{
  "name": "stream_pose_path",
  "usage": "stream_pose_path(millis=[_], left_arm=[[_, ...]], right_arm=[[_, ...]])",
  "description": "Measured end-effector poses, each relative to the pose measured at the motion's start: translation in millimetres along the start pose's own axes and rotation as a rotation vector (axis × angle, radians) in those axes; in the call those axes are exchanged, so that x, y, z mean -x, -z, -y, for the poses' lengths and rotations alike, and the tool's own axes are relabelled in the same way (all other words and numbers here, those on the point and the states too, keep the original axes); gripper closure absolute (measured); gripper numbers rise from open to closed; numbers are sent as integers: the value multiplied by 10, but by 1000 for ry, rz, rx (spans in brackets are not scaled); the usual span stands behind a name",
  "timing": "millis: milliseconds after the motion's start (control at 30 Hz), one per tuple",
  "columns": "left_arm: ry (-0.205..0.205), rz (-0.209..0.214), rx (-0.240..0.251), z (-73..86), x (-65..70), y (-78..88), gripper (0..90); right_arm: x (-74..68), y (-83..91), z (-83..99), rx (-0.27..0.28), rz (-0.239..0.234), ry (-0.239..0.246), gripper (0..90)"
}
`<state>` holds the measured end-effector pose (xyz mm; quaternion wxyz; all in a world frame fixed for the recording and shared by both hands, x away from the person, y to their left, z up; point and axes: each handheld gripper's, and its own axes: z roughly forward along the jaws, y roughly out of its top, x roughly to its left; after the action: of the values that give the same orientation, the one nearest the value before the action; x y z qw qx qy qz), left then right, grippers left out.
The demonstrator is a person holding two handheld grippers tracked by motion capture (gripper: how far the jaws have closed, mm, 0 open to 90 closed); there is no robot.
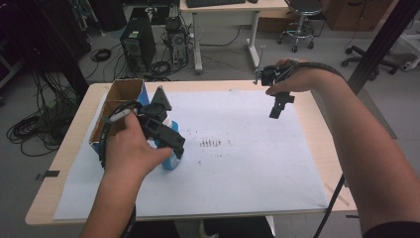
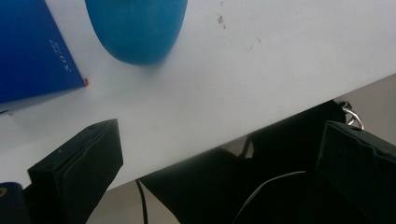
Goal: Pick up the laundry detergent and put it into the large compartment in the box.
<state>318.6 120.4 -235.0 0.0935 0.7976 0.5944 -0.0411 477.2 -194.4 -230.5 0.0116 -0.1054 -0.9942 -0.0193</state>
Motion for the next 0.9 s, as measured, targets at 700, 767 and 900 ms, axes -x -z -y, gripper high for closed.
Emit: stream_pose_path(millis=[700,767,900], left_arm=[[-11,-10,-2,-68,-11,23,6],[-17,-10,1,-95,-1,40,6],[-25,-26,15,-139,20,75,8]], right_arm=[[-19,-56,0,-6,0,2,40],[-18,-60,1,-5,-1,3,40],[-22,-60,5,-7,-2,4,41]])
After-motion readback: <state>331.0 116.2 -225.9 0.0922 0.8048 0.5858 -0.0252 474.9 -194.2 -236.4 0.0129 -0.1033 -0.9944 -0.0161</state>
